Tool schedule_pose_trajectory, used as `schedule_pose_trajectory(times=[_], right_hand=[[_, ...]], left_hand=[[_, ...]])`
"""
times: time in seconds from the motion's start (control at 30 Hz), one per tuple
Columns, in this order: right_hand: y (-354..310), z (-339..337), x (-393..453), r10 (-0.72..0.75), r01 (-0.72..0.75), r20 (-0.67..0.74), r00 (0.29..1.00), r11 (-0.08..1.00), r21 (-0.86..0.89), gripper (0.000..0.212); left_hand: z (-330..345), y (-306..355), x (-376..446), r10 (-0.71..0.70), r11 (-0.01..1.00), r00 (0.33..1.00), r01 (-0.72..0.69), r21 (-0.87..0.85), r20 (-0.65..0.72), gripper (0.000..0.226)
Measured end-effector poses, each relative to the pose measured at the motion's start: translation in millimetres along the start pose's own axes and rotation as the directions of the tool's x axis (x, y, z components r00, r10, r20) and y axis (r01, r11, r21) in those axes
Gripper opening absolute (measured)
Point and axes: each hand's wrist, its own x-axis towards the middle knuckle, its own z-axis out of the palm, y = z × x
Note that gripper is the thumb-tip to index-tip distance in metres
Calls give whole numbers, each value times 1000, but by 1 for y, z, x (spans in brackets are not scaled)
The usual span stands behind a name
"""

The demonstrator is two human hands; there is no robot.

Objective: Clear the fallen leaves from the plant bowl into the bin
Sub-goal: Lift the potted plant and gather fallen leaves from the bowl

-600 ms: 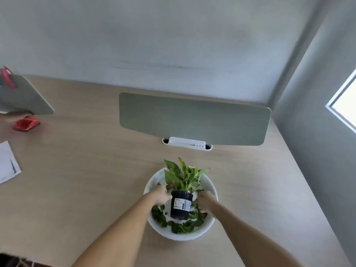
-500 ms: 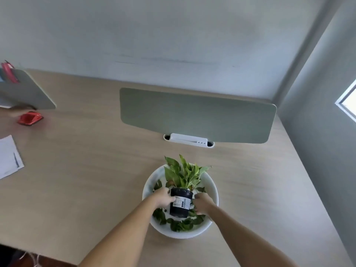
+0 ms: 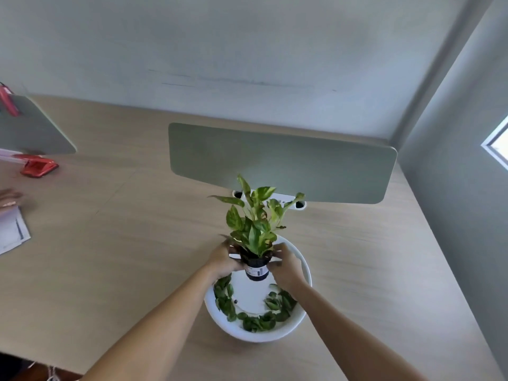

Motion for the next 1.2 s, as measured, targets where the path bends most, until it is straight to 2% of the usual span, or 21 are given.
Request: schedule_pose_trajectory(times=[0.2, 0.4, 0.47, 0.57, 0.6, 0.63, 0.67, 0.73, 0.8, 0.87, 0.93, 1.0, 1.07, 1.1, 1.13, 1.2], right_hand=[[19, 13, -4, -21, 20, -9, 1000, 996, -84, 30], [45, 20, -6, -60, 54, -26, 998, 983, -174, 45], [45, 18, -6, -52, 44, -32, 998, 976, -213, 48], [48, 11, -4, -22, 38, 44, 999, 910, -414, 57], [52, 9, -3, 13, 44, 105, 994, 852, -522, 70], [56, 7, -2, 49, 68, 169, 984, 779, -623, 85], [60, 7, -1, 84, 102, 227, 970, 709, -697, 95], [68, 10, -2, 120, 172, 311, 943, 624, -762, 98], [73, 15, -4, 101, 174, 303, 948, 633, -754, 88], [77, 20, -7, 56, 130, 234, 971, 695, -707, 70], [79, 22, -11, 10, 105, 171, 985, 757, -645, 49], [81, 22, -14, -9, 83, 128, 992, 808, -584, 33], [81, 22, -16, 1, 32, 62, 998, 850, -526, 27], [81, 22, -16, 16, -2, 24, 1000, 872, -490, 25], [80, 22, -17, 32, -38, -21, 999, 899, -437, 23], [76, 22, -18, 76, -108, -119, 990, 951, -291, 19]], left_hand=[[10, -25, 4, -20, 999, 1000, 20, 33, -12, 48], [24, -48, 1, 128, 962, 992, -123, 243, -5, 53], [25, -52, 3, 170, 952, 985, -160, 260, -16, 55], [21, -53, 5, 175, 907, 984, -167, 386, 14, 58], [18, -58, 8, 171, 855, 985, -166, 491, 37, 66], [14, -62, 9, 143, 760, 986, -161, 630, 80, 78], [12, -67, 9, 113, 623, 984, -177, 762, 135, 89], [13, -76, 4, 43, 424, 973, -224, 878, 228, 98], [18, -83, 0, 45, 366, 973, -225, 903, 224, 90], [20, -88, -3, 125, 356, 971, -237, 904, 205, 75], [21, -88, -3, 152, 421, 967, -249, 872, 203, 51], [18, -94, -4, 185, 543, 966, -255, 800, 182, 26], [18, -99, -3, 254, 538, 955, -271, 798, 153, 9], [15, -100, -1, 275, 572, 952, -277, 772, 138, 13], [16, -99, -2, 257, 647, 958, -266, 715, 125, 19], [14, -93, -2, 242, 804, 970, -205, 558, 8, 22]])
